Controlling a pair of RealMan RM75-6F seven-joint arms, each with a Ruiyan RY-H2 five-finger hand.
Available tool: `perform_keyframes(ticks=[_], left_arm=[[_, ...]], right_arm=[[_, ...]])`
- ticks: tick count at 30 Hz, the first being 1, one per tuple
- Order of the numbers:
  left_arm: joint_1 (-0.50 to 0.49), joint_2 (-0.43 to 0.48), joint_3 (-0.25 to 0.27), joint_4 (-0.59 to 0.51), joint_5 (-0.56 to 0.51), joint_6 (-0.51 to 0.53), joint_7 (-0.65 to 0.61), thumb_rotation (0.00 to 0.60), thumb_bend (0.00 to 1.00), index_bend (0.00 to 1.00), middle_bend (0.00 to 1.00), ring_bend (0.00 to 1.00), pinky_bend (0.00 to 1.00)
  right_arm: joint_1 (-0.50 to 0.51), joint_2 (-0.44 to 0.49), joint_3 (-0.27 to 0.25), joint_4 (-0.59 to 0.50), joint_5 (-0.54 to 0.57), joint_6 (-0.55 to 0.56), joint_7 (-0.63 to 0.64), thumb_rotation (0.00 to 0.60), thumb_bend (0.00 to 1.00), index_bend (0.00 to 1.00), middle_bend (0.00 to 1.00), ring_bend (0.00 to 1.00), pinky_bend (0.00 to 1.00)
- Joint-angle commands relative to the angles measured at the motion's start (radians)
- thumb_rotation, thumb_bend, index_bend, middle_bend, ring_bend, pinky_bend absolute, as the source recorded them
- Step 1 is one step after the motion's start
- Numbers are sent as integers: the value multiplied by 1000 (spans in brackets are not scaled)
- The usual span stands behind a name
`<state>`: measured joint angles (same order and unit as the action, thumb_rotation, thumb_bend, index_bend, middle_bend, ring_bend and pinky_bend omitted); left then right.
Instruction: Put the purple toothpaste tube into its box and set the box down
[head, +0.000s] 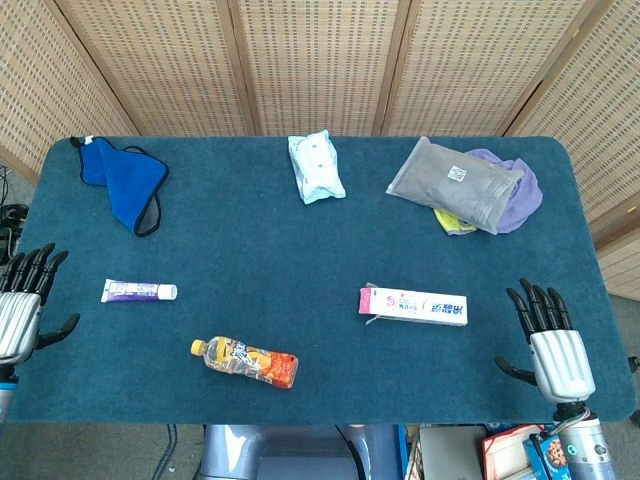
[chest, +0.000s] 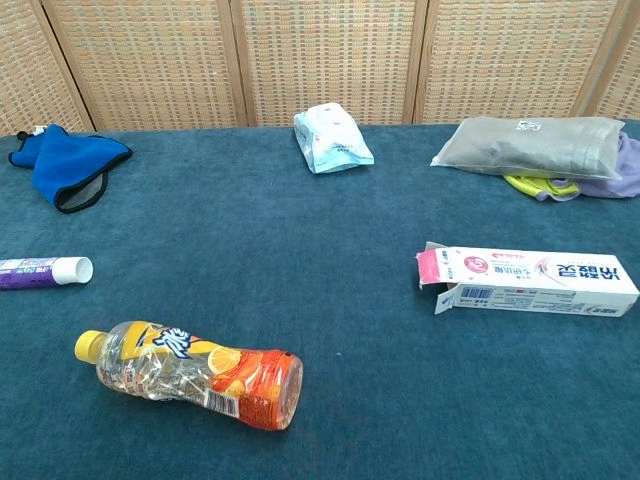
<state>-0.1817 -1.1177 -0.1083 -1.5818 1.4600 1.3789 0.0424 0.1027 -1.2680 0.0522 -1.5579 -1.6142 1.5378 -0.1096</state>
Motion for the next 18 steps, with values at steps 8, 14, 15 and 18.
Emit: perform_keyframes(ticks=[8,14,15,18], left_arm=[[-163,-5,-32,90,-149,-301,50,600,307,177,63,3,81],[-209,-43,-31,163,-194,-383,81,600,307,233,148,95,175],[-216,-49,-30,177,-201,-397,83,600,307,247,157,106,182],[-239,-70,-23,226,-221,-444,97,600,307,271,171,118,188]], right_arm=[[-2,-2,-2,2,-3,5,-3,600,95,0,0,0,0],[-3,-1,0,4,-2,10,4,600,95,0,0,0,0],[-3,-1,0,4,-2,10,4,600,95,0,0,0,0],[-3,-1,1,6,-2,12,5,600,95,0,0,0,0]])
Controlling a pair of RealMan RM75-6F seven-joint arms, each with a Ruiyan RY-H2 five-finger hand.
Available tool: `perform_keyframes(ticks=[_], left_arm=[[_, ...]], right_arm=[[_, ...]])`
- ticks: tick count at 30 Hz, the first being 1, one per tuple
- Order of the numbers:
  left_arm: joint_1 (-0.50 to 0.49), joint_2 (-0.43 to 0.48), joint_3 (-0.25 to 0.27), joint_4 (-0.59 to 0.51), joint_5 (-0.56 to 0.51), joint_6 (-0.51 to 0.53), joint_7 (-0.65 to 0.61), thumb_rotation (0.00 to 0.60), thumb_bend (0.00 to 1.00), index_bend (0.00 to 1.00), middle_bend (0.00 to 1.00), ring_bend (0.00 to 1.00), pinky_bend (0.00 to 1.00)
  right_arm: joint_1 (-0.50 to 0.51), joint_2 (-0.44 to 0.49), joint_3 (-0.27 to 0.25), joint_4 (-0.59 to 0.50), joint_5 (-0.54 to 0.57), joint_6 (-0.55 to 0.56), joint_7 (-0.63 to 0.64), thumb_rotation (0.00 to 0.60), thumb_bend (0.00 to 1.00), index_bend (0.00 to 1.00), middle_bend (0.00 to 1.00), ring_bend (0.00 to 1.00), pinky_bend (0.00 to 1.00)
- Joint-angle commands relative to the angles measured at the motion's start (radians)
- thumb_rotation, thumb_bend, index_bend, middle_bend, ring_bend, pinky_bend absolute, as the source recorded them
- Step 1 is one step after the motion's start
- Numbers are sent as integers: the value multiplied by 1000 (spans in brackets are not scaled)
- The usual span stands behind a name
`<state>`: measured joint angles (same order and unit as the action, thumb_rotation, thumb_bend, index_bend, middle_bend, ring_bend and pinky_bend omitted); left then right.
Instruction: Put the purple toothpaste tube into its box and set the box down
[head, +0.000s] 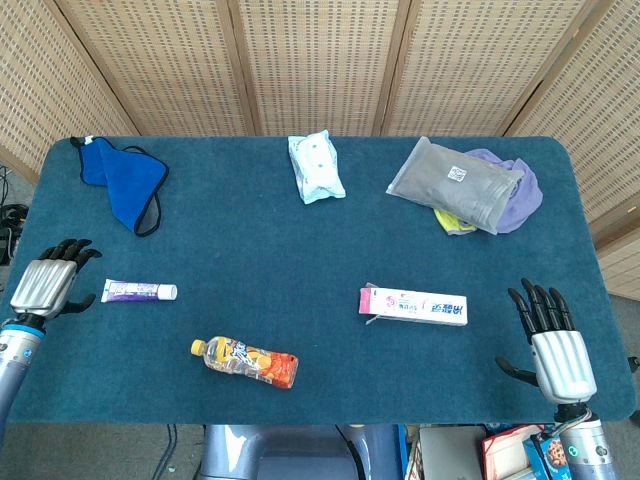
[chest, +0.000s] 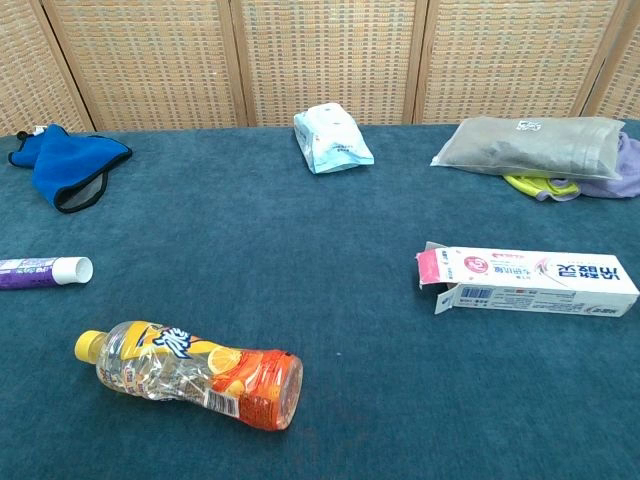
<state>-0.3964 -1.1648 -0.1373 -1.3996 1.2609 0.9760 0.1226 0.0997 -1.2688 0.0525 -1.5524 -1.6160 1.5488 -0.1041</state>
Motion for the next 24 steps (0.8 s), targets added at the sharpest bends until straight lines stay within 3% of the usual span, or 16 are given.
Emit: perform_keyframes(ticks=[1,16,24], left_arm=[[-30,-29,7,57,-28,-52,22,600,307,275,175,123,191],[-90,-133,35,219,-120,-189,82,600,308,310,219,157,216],[-113,-176,39,252,-134,-194,128,600,307,310,219,157,216]], right_arm=[[-1,0,1,1,1,2,0,600,95,0,0,0,0],[1,-5,3,9,8,-3,3,600,95,0,0,0,0],[2,-8,4,14,8,-1,8,600,95,0,0,0,0]])
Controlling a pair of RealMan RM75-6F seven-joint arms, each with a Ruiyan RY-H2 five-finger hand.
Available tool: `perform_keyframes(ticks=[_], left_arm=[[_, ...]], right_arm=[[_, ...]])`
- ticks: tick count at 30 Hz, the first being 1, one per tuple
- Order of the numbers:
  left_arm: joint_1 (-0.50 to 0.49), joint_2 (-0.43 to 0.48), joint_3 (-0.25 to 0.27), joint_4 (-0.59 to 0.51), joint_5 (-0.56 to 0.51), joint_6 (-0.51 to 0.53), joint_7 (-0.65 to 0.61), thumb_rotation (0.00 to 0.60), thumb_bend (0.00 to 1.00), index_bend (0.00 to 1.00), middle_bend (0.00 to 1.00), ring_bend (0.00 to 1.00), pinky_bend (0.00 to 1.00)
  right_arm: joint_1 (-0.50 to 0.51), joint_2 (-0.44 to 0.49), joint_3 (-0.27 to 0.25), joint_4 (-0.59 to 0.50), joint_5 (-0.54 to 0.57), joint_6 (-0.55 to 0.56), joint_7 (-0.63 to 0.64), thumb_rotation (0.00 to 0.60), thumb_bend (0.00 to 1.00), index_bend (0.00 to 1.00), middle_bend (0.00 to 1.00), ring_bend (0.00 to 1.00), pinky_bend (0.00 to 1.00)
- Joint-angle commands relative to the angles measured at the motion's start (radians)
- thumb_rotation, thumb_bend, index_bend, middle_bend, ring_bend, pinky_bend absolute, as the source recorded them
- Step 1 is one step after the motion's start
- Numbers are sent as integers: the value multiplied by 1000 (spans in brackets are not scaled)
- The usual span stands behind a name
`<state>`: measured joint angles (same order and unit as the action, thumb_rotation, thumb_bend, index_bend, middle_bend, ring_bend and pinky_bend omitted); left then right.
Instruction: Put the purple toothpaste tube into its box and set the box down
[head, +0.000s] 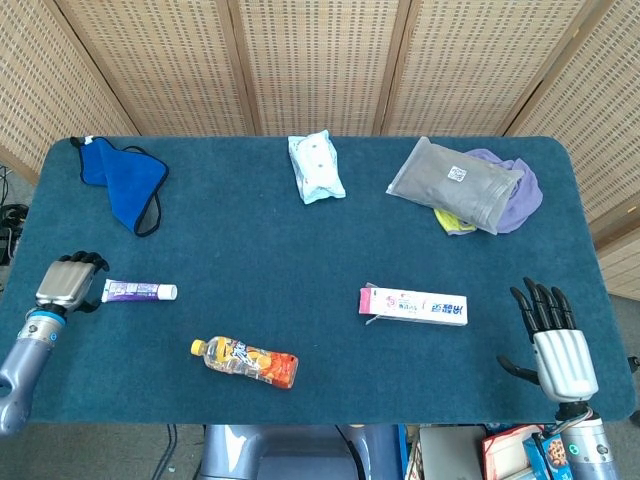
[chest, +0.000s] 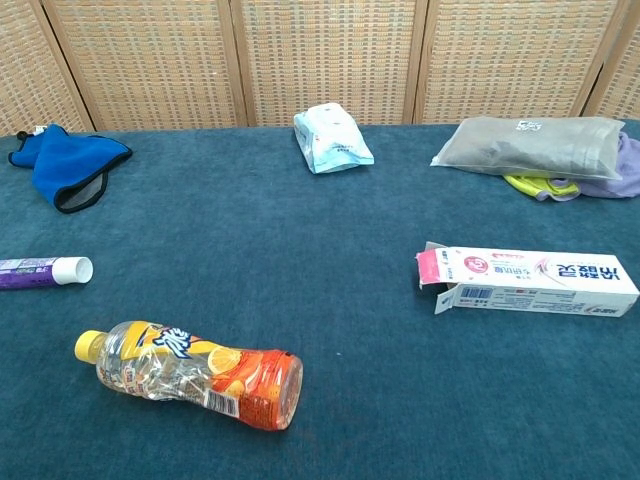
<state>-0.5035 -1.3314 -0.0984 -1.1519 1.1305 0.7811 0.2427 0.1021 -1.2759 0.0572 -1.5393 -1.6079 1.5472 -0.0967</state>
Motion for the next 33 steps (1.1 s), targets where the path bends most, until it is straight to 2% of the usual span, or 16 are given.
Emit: perform_keyframes(ticks=[1,11,33], left_arm=[[-10,-14,0,4,-7,1,13,600,307,310,219,157,216],[-38,-36,-6,-10,-24,8,60,600,285,310,219,157,216],[-62,-54,30,-11,-81,-23,149,600,274,310,219,157,216]], right_arm=[[0,-1,-1,2,-1,1,0,600,95,0,0,0,0],[-1,-3,2,6,0,7,3,600,95,0,0,0,0],[-2,-9,7,17,-3,21,12,600,95,0,0,0,0]])
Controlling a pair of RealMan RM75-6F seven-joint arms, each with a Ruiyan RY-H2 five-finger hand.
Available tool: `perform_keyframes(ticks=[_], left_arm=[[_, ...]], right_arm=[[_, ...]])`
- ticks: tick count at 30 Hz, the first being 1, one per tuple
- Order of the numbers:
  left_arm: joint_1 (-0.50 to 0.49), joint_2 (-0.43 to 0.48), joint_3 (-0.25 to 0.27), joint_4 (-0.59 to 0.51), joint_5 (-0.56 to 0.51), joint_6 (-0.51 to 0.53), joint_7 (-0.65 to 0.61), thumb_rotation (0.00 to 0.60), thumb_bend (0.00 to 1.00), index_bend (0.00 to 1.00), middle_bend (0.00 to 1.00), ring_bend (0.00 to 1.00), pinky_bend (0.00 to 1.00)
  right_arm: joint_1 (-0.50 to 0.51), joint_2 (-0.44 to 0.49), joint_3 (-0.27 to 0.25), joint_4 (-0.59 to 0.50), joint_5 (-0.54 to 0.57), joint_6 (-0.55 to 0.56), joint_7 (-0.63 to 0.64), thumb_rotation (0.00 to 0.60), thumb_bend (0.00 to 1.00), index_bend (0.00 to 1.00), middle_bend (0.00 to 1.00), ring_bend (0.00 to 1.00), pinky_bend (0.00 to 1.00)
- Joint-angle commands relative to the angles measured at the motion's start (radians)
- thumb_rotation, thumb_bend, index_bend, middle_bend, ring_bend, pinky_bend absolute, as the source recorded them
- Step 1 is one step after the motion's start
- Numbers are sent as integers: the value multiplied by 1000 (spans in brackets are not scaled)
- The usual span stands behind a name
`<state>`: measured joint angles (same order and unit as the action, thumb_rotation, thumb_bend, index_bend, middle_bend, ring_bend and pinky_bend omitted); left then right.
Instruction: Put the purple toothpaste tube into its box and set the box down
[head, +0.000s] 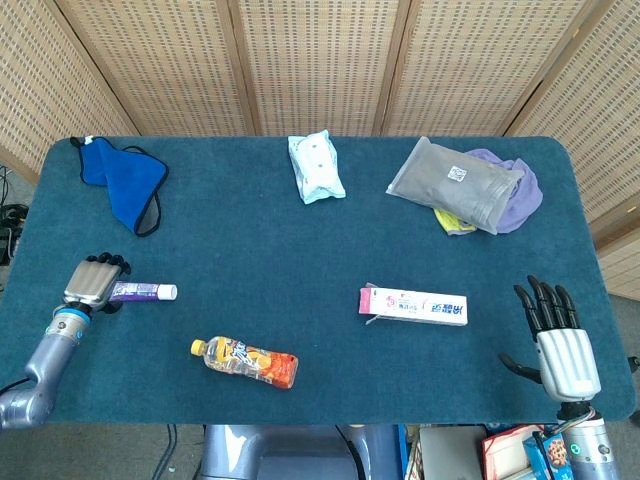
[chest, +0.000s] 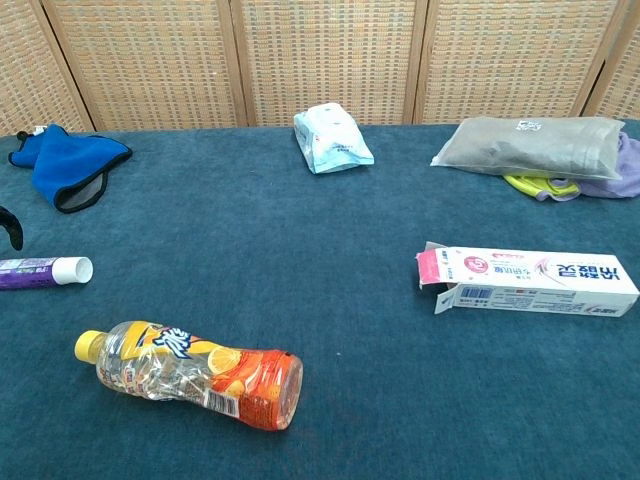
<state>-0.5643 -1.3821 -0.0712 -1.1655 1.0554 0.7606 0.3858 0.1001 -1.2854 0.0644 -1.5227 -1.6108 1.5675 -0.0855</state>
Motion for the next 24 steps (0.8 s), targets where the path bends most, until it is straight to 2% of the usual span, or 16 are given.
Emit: perform_keyframes(ticks=[1,19,24], left_arm=[[-3,-6,4,4,-11,-3,10,600,274,310,219,157,216],[-29,-45,11,12,-44,-1,56,600,282,310,221,157,216],[-34,-52,14,10,-50,2,68,600,285,355,269,186,242]], right_arm=[[0,0,0,1,0,1,1,600,95,0,0,0,0],[1,3,5,4,3,5,11,600,95,0,0,0,0],[2,3,9,5,1,9,16,600,95,0,0,0,0]])
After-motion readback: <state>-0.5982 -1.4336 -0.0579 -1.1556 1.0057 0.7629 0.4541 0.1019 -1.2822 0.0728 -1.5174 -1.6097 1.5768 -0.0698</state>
